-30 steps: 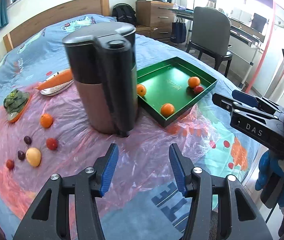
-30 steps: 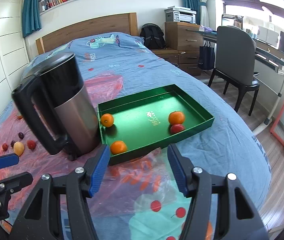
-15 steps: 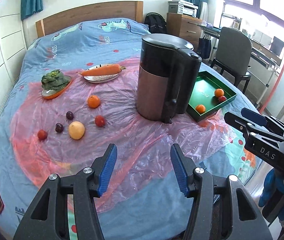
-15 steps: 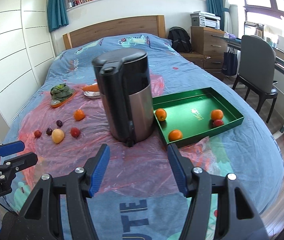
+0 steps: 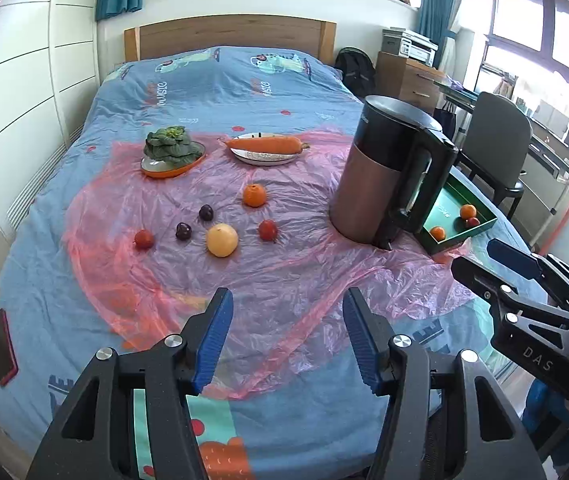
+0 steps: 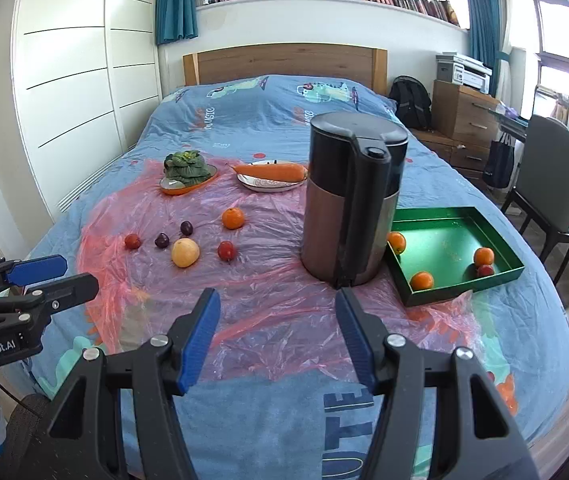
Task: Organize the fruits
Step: 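Move both tools back over the remaining fruits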
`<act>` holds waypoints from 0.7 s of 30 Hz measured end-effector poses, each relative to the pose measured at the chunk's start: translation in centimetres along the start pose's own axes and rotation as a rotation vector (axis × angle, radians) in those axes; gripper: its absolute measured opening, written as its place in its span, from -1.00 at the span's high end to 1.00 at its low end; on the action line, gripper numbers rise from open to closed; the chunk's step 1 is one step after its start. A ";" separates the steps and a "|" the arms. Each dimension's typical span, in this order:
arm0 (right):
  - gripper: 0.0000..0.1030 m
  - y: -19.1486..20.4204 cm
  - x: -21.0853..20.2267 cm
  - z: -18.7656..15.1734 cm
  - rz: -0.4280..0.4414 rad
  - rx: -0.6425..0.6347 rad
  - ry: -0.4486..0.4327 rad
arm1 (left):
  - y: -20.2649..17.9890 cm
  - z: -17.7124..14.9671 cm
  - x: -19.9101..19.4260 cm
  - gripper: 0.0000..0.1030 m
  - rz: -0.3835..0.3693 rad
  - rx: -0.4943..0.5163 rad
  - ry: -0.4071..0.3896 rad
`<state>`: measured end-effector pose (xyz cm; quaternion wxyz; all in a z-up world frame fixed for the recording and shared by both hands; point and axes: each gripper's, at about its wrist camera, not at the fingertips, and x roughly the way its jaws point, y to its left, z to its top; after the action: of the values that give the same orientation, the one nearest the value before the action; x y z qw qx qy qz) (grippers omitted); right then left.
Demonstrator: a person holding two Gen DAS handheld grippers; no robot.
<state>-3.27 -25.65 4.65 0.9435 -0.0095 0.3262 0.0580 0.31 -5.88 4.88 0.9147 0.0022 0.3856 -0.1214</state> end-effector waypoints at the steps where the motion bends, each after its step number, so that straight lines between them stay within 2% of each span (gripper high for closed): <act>1: -0.69 0.4 0.0 0.0 0.003 -0.009 0.001 | 0.5 -0.2 0.0 0.00 0.001 -0.012 0.001; 11: -0.69 2.3 2.2 -0.3 0.037 -0.026 0.035 | 5.9 -2.6 2.0 0.00 0.070 -0.094 0.033; 21: -0.69 4.3 8.0 0.1 0.091 -0.028 0.082 | 12.1 -3.2 6.0 0.00 0.149 -0.173 0.053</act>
<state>2.53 -20.58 -0.18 0.9255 -0.0101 0.3637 0.1049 4.74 4.89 -2.69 0.9073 -0.0450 0.4176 -0.0192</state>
